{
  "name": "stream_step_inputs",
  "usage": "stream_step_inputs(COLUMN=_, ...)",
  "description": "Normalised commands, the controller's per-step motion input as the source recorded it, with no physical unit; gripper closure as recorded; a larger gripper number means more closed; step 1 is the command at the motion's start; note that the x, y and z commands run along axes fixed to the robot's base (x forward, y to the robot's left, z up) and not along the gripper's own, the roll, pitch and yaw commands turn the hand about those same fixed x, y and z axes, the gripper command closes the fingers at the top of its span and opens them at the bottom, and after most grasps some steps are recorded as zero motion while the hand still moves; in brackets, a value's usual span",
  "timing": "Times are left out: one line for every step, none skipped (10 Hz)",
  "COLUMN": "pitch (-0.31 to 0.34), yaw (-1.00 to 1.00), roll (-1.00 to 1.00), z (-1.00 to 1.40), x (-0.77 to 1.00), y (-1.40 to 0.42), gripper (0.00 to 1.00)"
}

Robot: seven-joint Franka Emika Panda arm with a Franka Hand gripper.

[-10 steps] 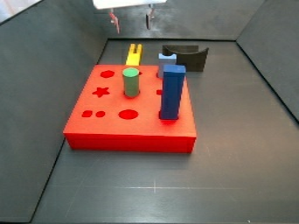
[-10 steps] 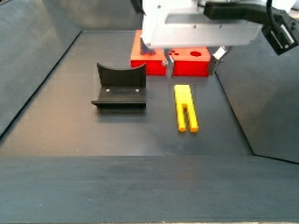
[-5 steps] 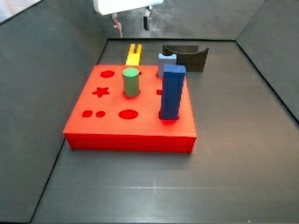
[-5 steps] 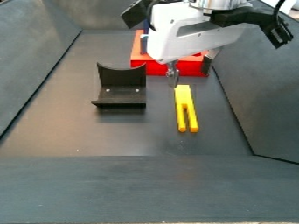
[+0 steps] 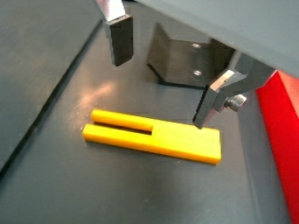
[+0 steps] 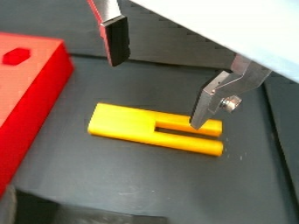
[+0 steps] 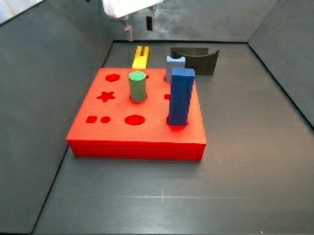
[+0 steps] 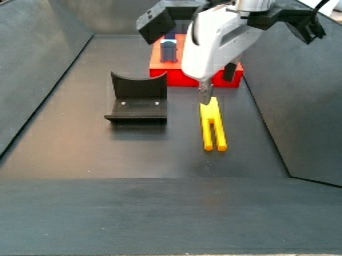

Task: Pick up the square-circle object. Move up. Rotate the square-circle object. Place the square-circle object on the fixture. Regrasp the square-circle object. Move to above the board. Insert the square-circle object.
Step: Rotate the square-circle object.

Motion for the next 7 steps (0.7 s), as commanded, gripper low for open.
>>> stream_step_inputs(pitch=0.000, yaw=1.00, roll=0.00, z=-0.05, x=0.02, y=0.00, gripper=0.00)
stream_step_inputs(pitch=0.000, yaw=1.00, roll=0.00, z=-0.05, x=0.02, y=0.00, gripper=0.00)
stream_step_inputs(pitch=0.000, yaw=1.00, roll=0.00, z=-0.05, x=0.02, y=0.00, gripper=0.00)
stream_step_inputs(pitch=0.000, yaw=1.00, roll=0.00, z=-0.05, x=0.02, y=0.00, gripper=0.00)
stream_step_inputs(pitch=0.000, yaw=1.00, roll=0.00, z=-0.05, x=0.02, y=0.00, gripper=0.00)
stream_step_inputs(pitch=0.000, yaw=1.00, roll=-0.01, z=-0.05, x=0.02, y=0.00, gripper=0.00)
stream_step_inputs(pitch=0.000, yaw=1.00, roll=-0.01, z=-0.04, x=0.02, y=0.00, gripper=0.00)
